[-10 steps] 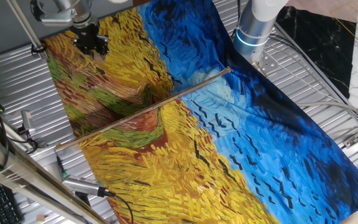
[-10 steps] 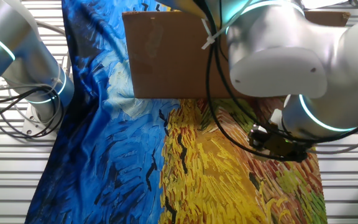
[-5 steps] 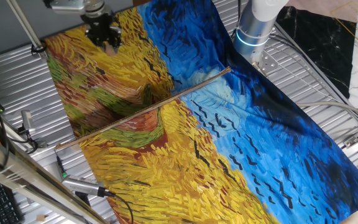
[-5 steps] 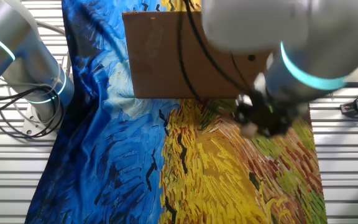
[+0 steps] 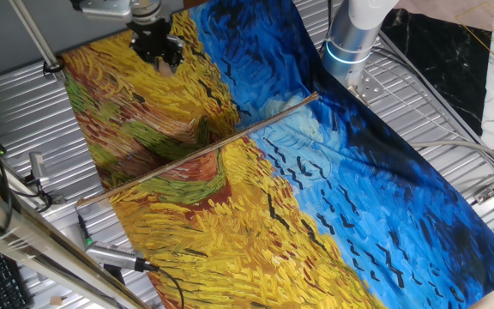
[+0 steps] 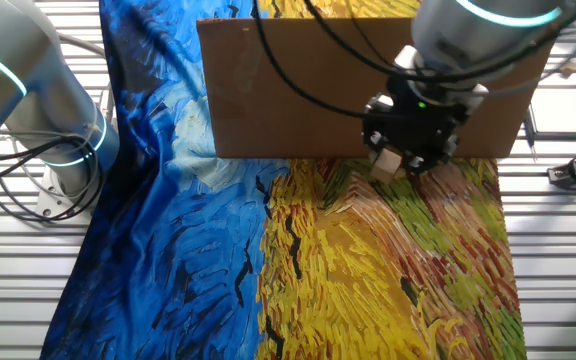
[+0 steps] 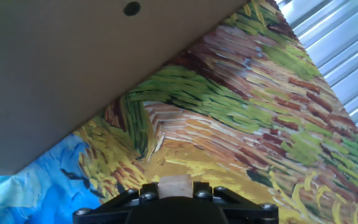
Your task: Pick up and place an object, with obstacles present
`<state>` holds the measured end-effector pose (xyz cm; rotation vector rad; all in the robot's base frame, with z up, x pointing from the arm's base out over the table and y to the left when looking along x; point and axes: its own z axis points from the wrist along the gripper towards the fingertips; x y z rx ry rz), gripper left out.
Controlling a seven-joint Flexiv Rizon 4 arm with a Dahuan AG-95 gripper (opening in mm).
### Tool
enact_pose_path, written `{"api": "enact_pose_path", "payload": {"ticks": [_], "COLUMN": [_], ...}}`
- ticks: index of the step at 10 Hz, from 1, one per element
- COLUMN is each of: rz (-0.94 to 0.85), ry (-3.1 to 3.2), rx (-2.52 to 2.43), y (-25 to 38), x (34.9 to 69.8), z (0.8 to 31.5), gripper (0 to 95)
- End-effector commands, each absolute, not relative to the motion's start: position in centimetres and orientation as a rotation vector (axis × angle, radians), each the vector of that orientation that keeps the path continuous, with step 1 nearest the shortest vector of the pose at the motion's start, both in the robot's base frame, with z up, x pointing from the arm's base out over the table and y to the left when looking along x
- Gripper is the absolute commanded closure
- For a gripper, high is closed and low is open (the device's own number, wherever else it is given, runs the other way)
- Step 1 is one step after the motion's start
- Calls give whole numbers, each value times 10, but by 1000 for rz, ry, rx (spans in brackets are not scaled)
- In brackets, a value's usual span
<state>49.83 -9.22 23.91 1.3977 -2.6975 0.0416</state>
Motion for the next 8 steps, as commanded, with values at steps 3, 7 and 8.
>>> {"api": "enact_pose_path", "payload": {"ticks": [3,7,8], "rz": [-28,-52,-57], "ry": [-2691,-2694,-2694], "rx": [1472,1480,1474], "y": [-92,-92,-92], "x": [500,500,500], "z": [239,239,239], "gripper": [950,950,950]}}
